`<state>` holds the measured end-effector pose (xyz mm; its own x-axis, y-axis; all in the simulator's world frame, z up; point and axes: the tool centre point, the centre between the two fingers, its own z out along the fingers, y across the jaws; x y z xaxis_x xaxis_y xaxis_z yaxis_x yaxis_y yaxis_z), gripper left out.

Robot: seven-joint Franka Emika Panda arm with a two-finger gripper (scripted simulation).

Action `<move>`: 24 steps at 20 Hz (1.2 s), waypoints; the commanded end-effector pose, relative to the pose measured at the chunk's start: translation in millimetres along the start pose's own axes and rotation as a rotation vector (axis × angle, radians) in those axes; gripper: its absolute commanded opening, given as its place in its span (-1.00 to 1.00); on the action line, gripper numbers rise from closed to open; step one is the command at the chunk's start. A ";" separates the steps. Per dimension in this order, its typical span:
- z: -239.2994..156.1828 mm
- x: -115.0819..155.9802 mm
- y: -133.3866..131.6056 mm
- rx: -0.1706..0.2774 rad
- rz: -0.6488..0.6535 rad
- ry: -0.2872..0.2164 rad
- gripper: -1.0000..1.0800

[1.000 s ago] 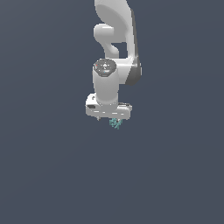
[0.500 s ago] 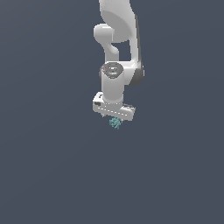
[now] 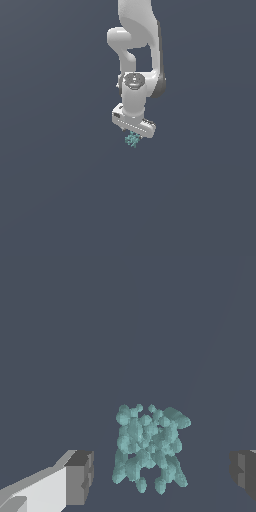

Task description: Pick up the object and move it to a goal position.

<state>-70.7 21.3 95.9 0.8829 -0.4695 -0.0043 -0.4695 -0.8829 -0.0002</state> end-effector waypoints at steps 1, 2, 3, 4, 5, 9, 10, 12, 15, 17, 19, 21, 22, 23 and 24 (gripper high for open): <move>2.8 -4.5 0.0 0.000 0.028 0.002 0.92; 3.6 -5.8 0.0 0.000 0.035 0.003 0.92; 4.3 -6.9 0.0 0.000 0.042 0.003 0.92; 4.8 -7.8 0.0 0.000 0.047 0.004 0.92; 5.3 -8.6 0.0 0.000 0.051 0.004 0.92; 5.6 -9.0 -0.1 0.000 0.053 0.004 0.92; 5.9 -9.1 -0.1 0.000 0.053 0.004 0.92; 8.6 -9.2 -0.2 0.000 0.053 0.004 0.92; 17.5 -9.4 0.2 0.000 0.054 0.004 0.92; 26.6 -9.8 0.4 0.000 0.055 0.004 0.92; 37.2 -10.1 0.6 0.000 0.055 0.004 0.92; 45.7 -10.2 0.6 0.000 0.056 0.004 0.92; 48.9 -10.1 0.6 0.000 0.056 0.004 0.92; 51.5 -10.0 0.4 0.000 0.056 0.004 0.92; 53.5 -9.9 0.3 0.000 0.056 0.004 0.92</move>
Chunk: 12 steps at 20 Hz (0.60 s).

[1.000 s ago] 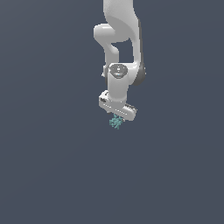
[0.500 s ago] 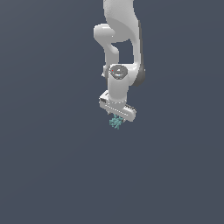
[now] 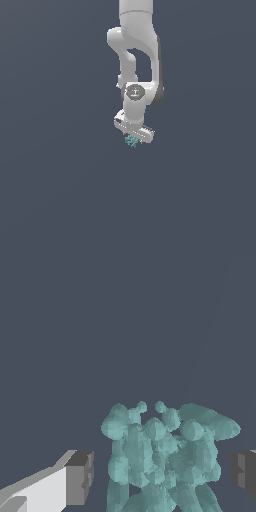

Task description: Pick up the object and move it to a goal position.

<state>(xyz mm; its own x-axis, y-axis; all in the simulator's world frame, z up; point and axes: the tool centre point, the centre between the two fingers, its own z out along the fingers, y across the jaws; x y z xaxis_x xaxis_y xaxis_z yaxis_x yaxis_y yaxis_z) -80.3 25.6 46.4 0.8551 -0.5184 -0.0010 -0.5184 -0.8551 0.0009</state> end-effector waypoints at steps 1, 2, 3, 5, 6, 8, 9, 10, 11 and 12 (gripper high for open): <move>5.3 0.5 -0.3 0.001 0.001 0.001 0.92; 6.2 0.6 -0.4 0.001 0.001 0.001 0.92; 6.4 0.6 -0.5 0.001 0.001 0.001 0.92; 6.4 0.6 -0.5 0.001 0.001 0.001 -1.00; 6.4 0.6 -0.5 0.001 0.001 0.001 -1.00; 6.4 0.6 -0.5 0.001 0.001 0.001 -1.00; 6.4 0.6 -0.5 0.001 0.001 0.001 -1.00; 6.4 0.6 -0.5 0.001 0.001 0.001 -1.00; 6.4 0.6 -0.5 0.001 0.001 0.001 -1.00; 6.4 0.6 -0.5 0.001 0.001 0.001 -1.00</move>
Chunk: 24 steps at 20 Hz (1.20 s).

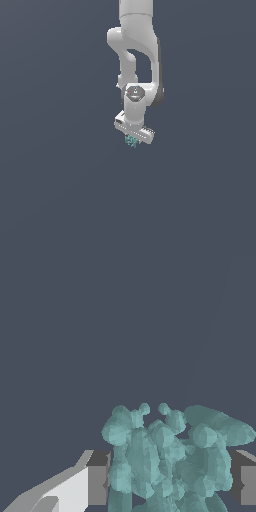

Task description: Pick up the object and move it to a goal position.

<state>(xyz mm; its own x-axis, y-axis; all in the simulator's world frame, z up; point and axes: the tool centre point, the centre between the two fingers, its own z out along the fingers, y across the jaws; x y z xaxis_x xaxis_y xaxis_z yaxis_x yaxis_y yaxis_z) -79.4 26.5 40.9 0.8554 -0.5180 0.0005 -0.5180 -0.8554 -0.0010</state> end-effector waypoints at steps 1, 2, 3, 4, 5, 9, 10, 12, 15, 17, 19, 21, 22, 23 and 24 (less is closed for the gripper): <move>1.0 0.3 0.8 -0.001 0.001 -0.001 -1.00; 0.1 0.1 0.0 0.000 0.000 0.000 -1.00; 0.0 0.2 -0.2 0.000 0.000 0.000 -1.00; -0.3 0.7 -0.6 0.000 0.000 0.000 -1.00; -0.7 1.4 -1.4 0.000 0.000 0.000 -1.00; -4.3 7.1 -7.3 0.000 0.000 0.000 -1.00; -5.6 9.2 -9.5 0.000 0.000 0.000 -1.00; -8.6 14.2 -14.6 0.000 0.000 0.000 -1.00; -14.4 23.6 -24.3 0.000 0.000 0.000 -1.00; -18.9 31.0 -31.9 0.000 0.000 0.000 -1.00; -23.7 39.3 -40.3 -0.001 0.000 0.000 -1.00; -29.0 48.3 -49.5 -0.001 0.000 0.000 -1.00; -31.8 53.0 -54.3 -0.001 0.000 0.000 -1.00; -34.4 57.6 -59.0 -0.001 0.000 0.000 -1.00; -36.9 61.8 -63.3 -0.001 0.000 0.000 -1.00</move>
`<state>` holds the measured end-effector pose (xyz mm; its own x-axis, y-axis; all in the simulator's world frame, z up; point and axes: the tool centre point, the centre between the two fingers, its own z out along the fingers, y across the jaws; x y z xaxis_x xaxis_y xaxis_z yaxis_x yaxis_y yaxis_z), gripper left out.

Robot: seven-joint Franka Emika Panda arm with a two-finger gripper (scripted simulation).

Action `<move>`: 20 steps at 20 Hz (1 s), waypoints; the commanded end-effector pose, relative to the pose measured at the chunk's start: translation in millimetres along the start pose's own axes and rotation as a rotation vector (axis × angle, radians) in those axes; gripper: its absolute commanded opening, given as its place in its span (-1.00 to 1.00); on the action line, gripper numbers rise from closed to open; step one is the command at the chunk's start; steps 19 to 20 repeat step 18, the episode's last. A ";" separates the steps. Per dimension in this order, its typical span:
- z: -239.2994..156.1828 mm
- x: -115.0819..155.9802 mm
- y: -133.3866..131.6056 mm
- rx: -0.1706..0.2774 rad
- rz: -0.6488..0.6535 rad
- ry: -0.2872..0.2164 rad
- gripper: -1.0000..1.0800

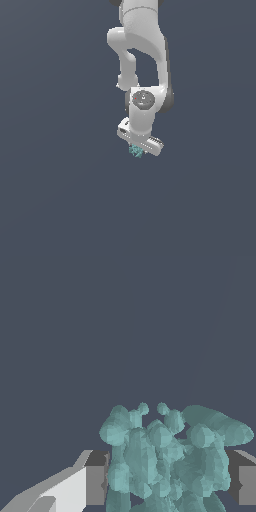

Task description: Pick up the object and move it to a goal position.

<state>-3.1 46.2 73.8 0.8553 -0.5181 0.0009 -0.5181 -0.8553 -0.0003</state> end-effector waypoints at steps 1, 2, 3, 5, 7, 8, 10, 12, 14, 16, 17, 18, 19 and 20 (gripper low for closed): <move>-6.1 10.8 -10.8 0.000 0.000 0.000 -1.00; -8.2 14.5 -14.6 0.000 0.000 0.000 -1.00; -10.1 17.9 -18.0 0.000 0.000 0.000 -1.00; -13.4 24.0 -24.1 0.000 0.000 0.000 -1.00; -16.2 29.1 -29.2 0.000 0.000 0.000 -1.00; -17.3 31.2 -31.4 0.000 0.000 0.000 -1.00; -19.3 34.9 -35.1 0.000 0.000 0.000 -1.00; -20.7 37.7 -37.9 0.000 0.000 0.000 -1.00; -21.4 39.8 -39.6 0.000 0.001 -0.001 -1.00; -21.9 41.0 -40.7 0.000 0.001 -0.001 -1.00; -22.0 41.3 -41.0 0.000 0.001 -0.001 -1.00; -22.0 41.4 -41.0 0.000 0.001 -0.001 -1.00; -22.0 41.4 -41.0 0.000 0.001 -0.001 -1.00; -22.0 41.4 -41.0 0.000 0.001 -0.001 -1.00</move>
